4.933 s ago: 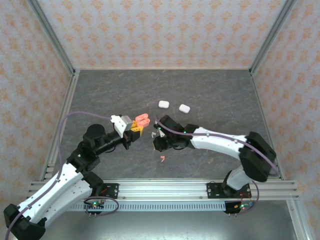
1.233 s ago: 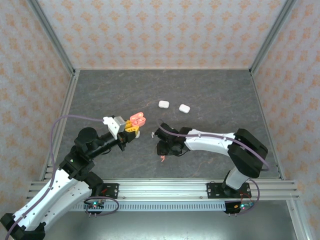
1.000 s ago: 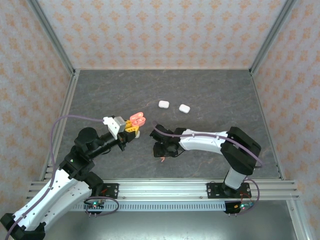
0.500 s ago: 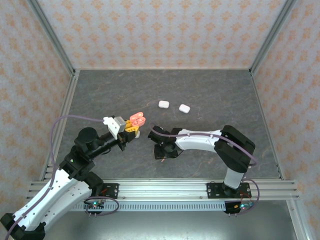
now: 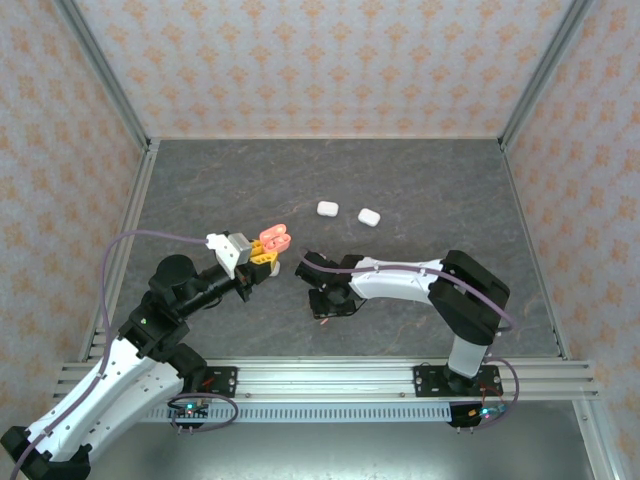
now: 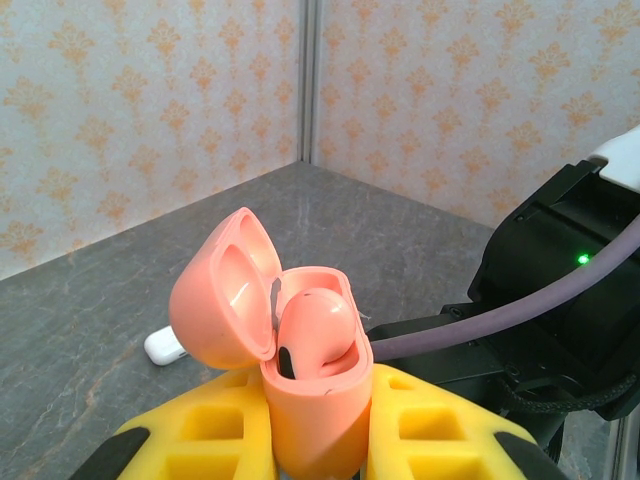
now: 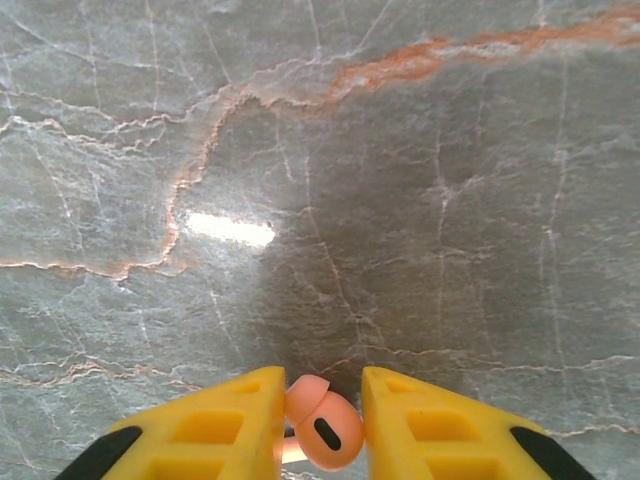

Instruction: Insert wireless bluetooth earbuds into charging case

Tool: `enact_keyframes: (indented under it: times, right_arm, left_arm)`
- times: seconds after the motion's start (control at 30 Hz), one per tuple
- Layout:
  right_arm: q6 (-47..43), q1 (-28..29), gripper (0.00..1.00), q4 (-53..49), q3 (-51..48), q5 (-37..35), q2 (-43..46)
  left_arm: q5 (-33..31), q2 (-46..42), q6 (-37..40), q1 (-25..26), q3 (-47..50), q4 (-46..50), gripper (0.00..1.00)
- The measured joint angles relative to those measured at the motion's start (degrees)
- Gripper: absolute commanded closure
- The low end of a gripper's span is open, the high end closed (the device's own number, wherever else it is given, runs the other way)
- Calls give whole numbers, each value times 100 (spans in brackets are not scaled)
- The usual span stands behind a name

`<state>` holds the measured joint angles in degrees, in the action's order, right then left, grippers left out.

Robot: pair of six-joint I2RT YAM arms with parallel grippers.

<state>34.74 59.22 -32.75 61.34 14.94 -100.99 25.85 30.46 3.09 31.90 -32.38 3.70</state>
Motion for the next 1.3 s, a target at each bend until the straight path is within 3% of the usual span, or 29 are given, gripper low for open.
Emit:
enact_keyframes:
  times: [0.37, 0.6, 0.93, 1.3]
  right_arm:
    - [-201, 0, 76, -68, 2, -125, 138]
    - [-704, -120, 76, -269, 26, -411, 1027]
    - [-2131, -584, 76, -778, 737, -839, 2358]
    - [-3858, -592, 76, -778, 1561, -940, 2826]
  left_arm:
    - [0, 7, -2, 0, 0, 0, 100]
    - [68, 227, -68, 0, 0, -11, 100]
    - [422, 822, -267, 0, 9, -188, 100]
    - [1176, 1397, -334, 0, -258, -247, 100]
